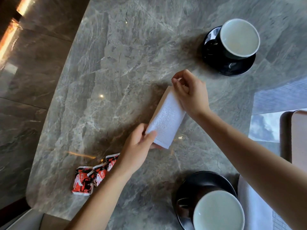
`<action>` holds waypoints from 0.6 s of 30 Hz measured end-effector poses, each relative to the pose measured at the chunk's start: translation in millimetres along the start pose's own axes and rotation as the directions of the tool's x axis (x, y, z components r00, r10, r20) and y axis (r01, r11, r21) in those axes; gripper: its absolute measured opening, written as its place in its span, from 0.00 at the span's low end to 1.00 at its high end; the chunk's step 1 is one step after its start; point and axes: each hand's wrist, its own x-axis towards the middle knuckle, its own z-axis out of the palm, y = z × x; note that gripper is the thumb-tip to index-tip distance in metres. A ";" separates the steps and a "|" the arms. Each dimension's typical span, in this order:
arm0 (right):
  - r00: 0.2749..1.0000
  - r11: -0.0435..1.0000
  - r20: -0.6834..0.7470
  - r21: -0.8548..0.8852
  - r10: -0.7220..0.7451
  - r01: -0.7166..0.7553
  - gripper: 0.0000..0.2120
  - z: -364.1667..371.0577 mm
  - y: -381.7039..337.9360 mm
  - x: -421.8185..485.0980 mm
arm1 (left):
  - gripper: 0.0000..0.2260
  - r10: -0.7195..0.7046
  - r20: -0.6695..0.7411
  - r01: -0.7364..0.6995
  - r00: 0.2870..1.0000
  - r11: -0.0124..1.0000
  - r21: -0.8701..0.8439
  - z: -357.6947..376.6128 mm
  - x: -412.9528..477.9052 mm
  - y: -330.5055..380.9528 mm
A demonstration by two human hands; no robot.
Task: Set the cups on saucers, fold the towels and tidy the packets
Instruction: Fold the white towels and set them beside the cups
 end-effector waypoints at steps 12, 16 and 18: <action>0.999 0.943 0.025 -0.331 -0.032 0.038 0.08 11.4 -7.0 6.6 | 0.09 0.259 -0.103 -0.072 0.960 0.587 0.806 -13.6 -6.4 11.1; 0.999 0.936 0.030 -0.350 -0.031 0.040 0.08 15.1 -9.7 13.0 | 0.22 0.473 0.022 -0.180 0.881 0.292 0.939 1.0 -12.7 36.4; 0.999 0.937 0.028 -0.347 -0.024 0.032 0.08 13.4 -10.0 15.6 | 0.29 0.474 0.184 -0.302 0.861 0.186 0.935 20.5 -14.3 39.8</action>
